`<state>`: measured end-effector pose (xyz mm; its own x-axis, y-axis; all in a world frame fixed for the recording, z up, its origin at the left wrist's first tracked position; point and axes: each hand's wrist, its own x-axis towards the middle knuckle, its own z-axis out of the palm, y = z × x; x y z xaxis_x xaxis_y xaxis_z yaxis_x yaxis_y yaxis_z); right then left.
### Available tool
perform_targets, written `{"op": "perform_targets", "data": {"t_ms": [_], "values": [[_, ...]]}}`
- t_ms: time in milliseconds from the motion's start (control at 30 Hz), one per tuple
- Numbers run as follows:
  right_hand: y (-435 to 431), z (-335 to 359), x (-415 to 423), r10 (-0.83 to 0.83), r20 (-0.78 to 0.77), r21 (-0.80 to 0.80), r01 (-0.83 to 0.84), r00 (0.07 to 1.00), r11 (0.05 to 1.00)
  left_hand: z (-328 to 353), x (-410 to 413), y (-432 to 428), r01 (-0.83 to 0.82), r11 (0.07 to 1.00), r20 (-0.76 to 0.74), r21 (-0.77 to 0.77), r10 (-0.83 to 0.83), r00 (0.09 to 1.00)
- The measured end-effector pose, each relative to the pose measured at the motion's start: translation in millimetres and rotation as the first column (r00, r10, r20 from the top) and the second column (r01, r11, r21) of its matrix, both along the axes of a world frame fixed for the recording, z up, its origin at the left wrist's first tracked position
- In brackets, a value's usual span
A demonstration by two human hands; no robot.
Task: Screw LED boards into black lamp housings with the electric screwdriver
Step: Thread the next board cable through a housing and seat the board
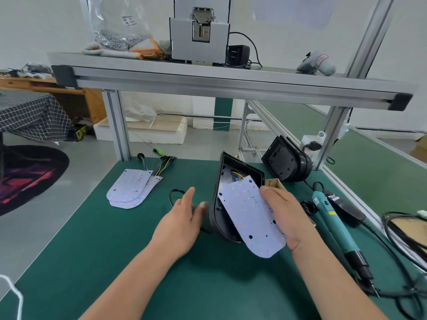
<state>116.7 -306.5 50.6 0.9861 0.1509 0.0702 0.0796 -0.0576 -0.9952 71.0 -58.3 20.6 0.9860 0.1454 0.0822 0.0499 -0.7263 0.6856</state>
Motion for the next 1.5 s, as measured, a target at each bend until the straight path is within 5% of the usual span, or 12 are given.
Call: {"op": "perform_targets", "data": {"t_ms": [100, 300, 400, 500, 667, 900, 1333, 1500], "values": [[-1.1, 2.6, 0.5, -0.044, -0.009, -0.012, 0.043, 0.999, 0.999, 6.4, -5.7, -4.2, -0.026, 0.933, -0.053, 0.358, 0.048, 0.997], [0.2, 6.5, -3.6, -0.113, 0.005, -0.115, 0.113, 0.994, 0.987, 6.9, -14.3, -3.2, -0.014, 0.770, -0.063, 0.638, 0.070, 0.995], [0.6, 7.6, -4.5, -0.125, 0.005, -0.138, 0.125, 0.992, 0.982, 9.1, -14.3, 7.6, -0.070, 0.815, -0.039, 0.576, 0.113, 0.993], [1.4, 8.3, -5.2, -0.123, -0.001, -0.155, 0.121, 0.992, 0.981, 7.0, -12.1, 15.2, -0.080, 0.947, -0.101, 0.311, 0.116, 0.988], [5.5, 6.6, -6.8, -0.082, -0.011, -0.134, 0.080, 0.997, 0.988, 3.4, -5.1, 15.6, -0.086, 0.996, -0.007, 0.023, 0.086, 0.996], [8.8, 3.2, -7.5, -0.054, -0.028, -0.152, 0.049, 0.998, 0.987, -5.9, 2.6, 26.4, -0.157, 0.925, 0.001, 0.347, 0.167, 0.986], [1.2, -1.9, -0.9, -0.015, 0.006, -0.170, 0.016, 1.000, 0.985, 2.6, 3.0, 55.3, -0.237, 0.930, 0.038, 0.283, 0.236, 0.971], [2.2, -2.4, -0.6, -0.016, 0.004, -0.169, 0.016, 1.000, 0.985, 1.5, 0.8, 62.1, -0.261, 0.872, -0.031, 0.415, 0.300, 0.953]]}}
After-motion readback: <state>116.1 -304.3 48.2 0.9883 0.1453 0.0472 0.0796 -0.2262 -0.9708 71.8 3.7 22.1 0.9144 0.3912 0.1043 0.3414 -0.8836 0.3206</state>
